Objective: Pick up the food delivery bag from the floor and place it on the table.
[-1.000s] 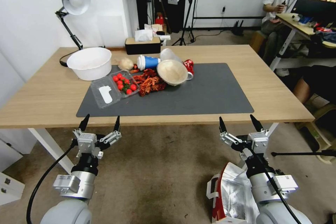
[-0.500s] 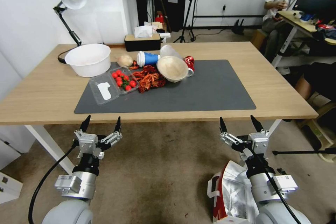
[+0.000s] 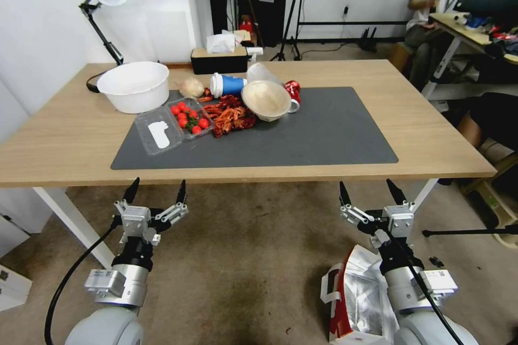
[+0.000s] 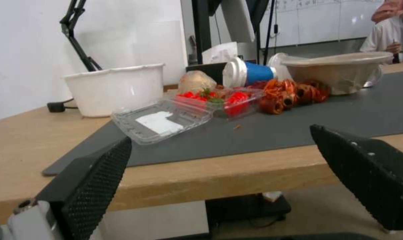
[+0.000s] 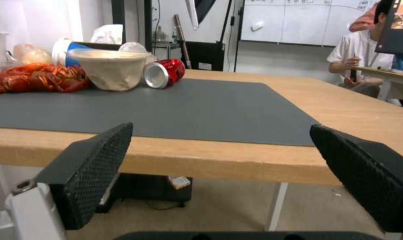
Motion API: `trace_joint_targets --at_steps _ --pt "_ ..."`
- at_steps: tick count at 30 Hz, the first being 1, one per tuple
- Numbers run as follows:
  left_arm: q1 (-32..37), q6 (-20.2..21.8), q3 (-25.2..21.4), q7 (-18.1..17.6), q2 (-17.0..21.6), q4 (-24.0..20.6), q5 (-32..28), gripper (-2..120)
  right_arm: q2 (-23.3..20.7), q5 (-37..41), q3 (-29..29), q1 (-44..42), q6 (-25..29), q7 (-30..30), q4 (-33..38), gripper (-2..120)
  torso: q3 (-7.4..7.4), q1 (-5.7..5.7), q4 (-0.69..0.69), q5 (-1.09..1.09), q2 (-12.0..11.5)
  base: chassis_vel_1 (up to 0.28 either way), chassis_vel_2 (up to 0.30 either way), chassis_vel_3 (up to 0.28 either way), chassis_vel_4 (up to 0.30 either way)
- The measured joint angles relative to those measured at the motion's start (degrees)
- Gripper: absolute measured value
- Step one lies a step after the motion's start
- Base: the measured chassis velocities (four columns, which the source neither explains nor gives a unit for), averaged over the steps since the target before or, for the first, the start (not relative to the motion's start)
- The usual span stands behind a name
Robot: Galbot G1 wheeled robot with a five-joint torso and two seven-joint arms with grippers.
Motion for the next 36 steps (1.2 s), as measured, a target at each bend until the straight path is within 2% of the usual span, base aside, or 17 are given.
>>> trace_joint_targets --at_steps 5,8,36 --pt "-0.02 0.00 0.00 0.04 -0.08 0.02 0.00 100 -0.07 0.00 0.05 0.04 0.00 -0.04 -0.13 100 -0.44 -0.34 0.00 0.00 -0.77 0.000 0.000 0.000 0.000" --pt "0.04 0.00 0.00 0.08 -0.09 0.03 0.00 100 -0.12 0.08 0.10 0.10 0.02 -0.19 -0.19 100 -1.31 -0.94 0.00 0.00 -2.24 0.000 0.000 0.000 0.000" --pt "-0.46 0.05 0.22 0.07 -0.11 1.50 0.20 100 0.05 0.09 -0.13 1.35 0.45 -0.39 -2.18 100 -5.24 -3.74 0.00 0.00 -8.98 0.000 0.000 0.000 0.000"
